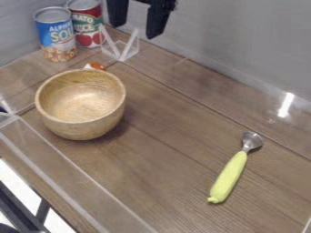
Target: Remove mushroom from inside the brown bowl and place it on the table
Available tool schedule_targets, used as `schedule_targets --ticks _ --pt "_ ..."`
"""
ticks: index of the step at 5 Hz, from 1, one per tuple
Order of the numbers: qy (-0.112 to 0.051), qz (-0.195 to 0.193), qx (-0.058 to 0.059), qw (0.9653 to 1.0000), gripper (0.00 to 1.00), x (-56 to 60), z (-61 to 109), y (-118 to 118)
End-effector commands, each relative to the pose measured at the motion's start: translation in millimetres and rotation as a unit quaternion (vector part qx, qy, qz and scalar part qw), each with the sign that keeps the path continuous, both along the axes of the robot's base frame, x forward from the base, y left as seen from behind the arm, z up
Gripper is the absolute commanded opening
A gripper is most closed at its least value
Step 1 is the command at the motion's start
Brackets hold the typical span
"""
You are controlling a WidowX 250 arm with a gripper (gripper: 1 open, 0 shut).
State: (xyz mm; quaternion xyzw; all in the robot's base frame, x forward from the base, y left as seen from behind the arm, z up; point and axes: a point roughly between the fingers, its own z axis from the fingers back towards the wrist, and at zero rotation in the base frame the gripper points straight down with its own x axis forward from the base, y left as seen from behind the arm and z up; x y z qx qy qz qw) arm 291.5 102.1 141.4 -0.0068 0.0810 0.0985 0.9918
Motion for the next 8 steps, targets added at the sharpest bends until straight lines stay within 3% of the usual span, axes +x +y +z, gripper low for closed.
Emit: schedule_targets --ticks 1,4,8 --pt "-0.022 0.007 0.016 0.9996 1.0 4.4 9.4 10" --pt "-0.007 0.008 0.016 0.9998 1.0 6.8 -9.4 14" --pt "0.002 0.002 0.012 0.9999 1.0 0.9 -25.4 20"
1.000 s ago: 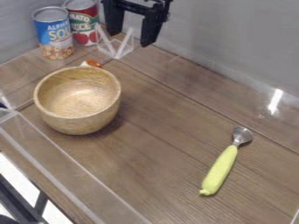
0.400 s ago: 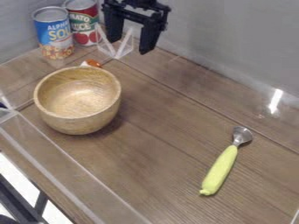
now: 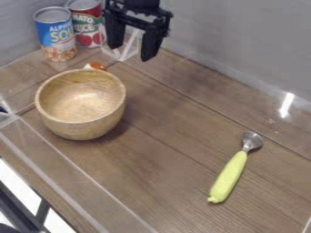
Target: Remove mushroom from inside the brown bowl and place it on the table
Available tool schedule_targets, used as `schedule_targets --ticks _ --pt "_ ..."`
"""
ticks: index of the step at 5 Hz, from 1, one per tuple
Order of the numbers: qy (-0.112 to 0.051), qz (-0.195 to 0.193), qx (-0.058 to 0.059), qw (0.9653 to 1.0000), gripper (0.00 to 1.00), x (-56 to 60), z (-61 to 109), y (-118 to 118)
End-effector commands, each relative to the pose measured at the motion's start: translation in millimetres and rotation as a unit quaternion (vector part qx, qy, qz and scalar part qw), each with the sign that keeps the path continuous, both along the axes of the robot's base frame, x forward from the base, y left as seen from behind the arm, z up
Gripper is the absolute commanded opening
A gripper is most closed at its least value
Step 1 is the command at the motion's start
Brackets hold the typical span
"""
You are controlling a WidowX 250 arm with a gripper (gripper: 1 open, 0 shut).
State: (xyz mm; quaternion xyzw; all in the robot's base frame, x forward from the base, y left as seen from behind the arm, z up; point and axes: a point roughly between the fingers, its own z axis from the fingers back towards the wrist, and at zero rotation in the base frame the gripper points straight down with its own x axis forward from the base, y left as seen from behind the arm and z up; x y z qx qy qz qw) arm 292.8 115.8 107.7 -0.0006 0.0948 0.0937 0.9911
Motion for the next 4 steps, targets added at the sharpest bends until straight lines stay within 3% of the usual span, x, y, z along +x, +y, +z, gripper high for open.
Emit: schedule_targets --ticks 1,4 --pt "-0.012 0.007 0.005 0.9999 1.0 -1.6 5.4 8.7" --pt "-0.015 0.009 -0.002 0.9999 1.0 -3.1 -4.2 15.5"
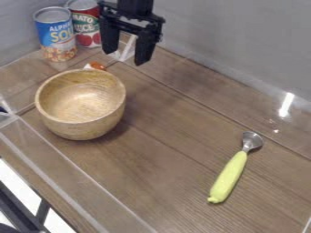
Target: Remove mushroom from inside the brown bowl and place it on the table
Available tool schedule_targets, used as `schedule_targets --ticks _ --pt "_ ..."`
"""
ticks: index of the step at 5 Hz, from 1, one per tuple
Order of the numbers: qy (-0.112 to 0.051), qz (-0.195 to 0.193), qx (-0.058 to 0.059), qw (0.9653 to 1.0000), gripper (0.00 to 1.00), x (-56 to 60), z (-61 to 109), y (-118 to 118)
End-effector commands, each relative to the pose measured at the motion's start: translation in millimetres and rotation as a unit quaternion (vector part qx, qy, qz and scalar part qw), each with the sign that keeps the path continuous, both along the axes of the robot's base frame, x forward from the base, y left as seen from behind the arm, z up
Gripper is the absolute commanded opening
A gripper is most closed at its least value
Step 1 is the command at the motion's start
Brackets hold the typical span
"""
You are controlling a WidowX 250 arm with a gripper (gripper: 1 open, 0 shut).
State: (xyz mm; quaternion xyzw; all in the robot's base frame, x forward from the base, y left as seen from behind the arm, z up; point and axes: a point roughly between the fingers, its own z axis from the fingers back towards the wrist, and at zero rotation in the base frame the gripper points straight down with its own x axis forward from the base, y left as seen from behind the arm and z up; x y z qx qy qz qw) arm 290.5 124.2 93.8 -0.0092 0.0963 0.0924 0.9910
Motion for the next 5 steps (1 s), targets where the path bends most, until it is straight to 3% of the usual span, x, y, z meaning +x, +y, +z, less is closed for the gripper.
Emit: schedule_targets --ticks 1,3,5 --pt "-0.02 0.013 0.007 0.9997 1.0 0.4 4.6 11" --pt "-0.028 0.019 0.007 0.9994 1.0 2.7 -5.6 17" --pt "-0.023 0.022 0.006 0.9995 1.0 4.6 -17.6 16"
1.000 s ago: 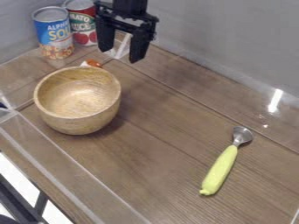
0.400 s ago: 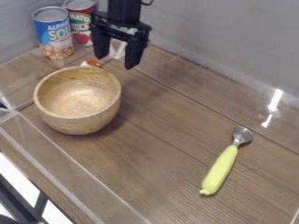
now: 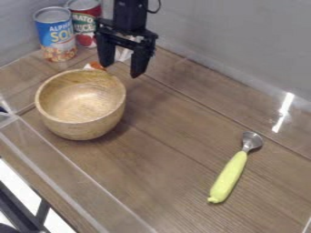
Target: Remove mushroom from inside the brown bowl and place it on the table
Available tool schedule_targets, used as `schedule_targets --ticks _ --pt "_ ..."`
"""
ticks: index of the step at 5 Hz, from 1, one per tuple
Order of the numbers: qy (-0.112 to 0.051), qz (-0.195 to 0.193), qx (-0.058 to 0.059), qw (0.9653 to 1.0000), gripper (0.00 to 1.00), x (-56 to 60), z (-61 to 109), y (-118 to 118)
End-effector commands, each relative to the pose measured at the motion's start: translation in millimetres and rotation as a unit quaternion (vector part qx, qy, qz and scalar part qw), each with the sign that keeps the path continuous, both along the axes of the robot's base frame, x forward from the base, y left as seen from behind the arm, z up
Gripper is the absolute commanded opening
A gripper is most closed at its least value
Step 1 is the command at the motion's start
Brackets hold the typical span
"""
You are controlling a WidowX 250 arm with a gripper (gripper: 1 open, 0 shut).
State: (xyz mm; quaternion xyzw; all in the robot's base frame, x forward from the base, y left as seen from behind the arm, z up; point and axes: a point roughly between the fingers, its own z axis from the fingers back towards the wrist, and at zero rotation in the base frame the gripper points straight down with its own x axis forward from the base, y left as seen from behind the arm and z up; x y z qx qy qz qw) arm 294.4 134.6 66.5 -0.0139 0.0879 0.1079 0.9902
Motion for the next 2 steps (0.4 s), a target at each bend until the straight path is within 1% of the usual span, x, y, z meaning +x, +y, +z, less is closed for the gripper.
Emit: schedule_targets --ticks 1,2 --pt "-0.01 0.008 0.007 0.9999 1.0 0.6 3.2 4.2" --pt "-0.008 0.01 0.007 0.9999 1.0 1.7 -2.3 2.7"
